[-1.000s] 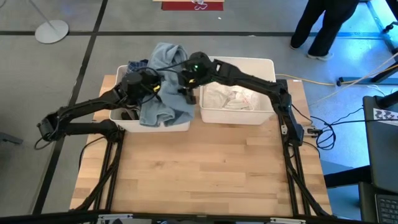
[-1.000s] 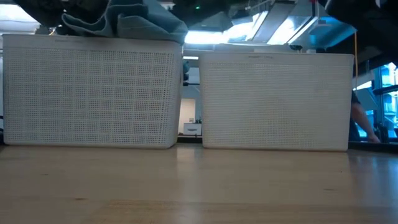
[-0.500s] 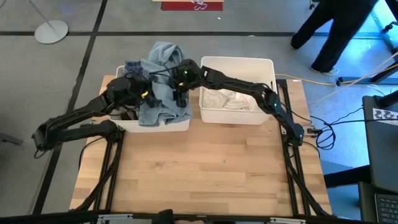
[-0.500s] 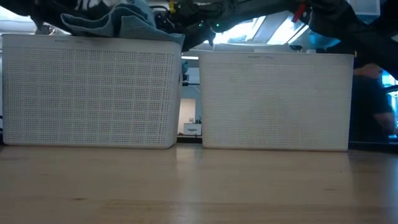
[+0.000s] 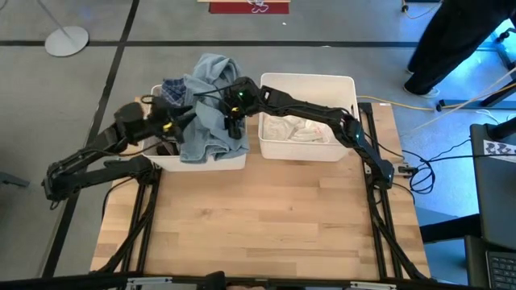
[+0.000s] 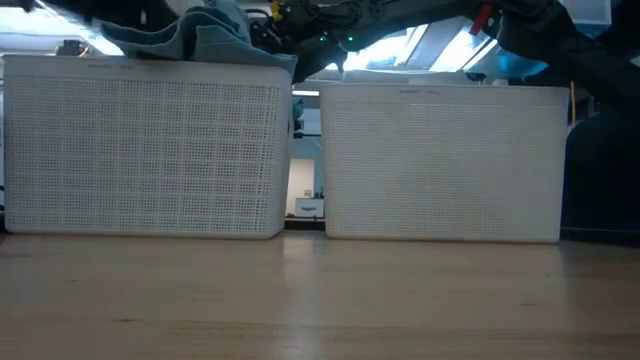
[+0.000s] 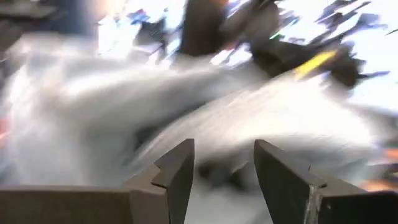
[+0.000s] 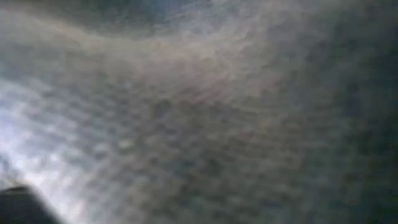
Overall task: Sort clothes
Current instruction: Put the light blue pants into the left white bin
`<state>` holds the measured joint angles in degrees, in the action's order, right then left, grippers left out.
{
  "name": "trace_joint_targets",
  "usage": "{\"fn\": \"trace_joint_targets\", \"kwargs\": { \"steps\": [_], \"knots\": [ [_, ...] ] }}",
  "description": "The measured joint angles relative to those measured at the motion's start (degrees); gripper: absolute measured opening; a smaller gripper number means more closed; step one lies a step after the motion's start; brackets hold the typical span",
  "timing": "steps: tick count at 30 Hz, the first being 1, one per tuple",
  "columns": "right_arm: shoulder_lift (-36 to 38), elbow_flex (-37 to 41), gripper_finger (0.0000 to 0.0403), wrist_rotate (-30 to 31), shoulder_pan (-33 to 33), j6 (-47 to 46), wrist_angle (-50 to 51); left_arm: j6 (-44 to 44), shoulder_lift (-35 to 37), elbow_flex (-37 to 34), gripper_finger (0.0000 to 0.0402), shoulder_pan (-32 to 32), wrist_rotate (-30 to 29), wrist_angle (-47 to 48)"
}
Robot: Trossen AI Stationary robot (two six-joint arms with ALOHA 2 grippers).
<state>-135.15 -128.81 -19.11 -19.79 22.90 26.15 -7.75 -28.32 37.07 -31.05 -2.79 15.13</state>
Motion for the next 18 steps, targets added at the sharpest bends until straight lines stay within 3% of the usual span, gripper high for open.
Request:
{"fn": "trace_joint_targets", "kwargs": {
  "steps": [7, 9, 14, 18],
  "knots": [
    [0.0, 0.1, 0.0133, 0.0, 0.0, -1.4, -1.0, 0.6, -2.6, 0.9, 0.0159, 3.9, 16.8, -9.0],
    [0.0, 0.1, 0.0133, 0.0, 0.0, -1.5, -1.3, 0.8, -4.8, 0.9, 0.0159, 5.2, 19.1, -11.1],
    [0.0, 0.1, 0.0133, 0.0, 0.0, -1.9, -1.8, 3.1, -10.6, 0.9, 0.0159, 7.1, 15.9, -14.3],
    [0.6, 0.1, 0.0133, 0.0, 0.0, -3.0, -1.9, 5.5, -13.9, 0.9, 0.0159, 7.1, 10.9, -7.4]
  ]
}}
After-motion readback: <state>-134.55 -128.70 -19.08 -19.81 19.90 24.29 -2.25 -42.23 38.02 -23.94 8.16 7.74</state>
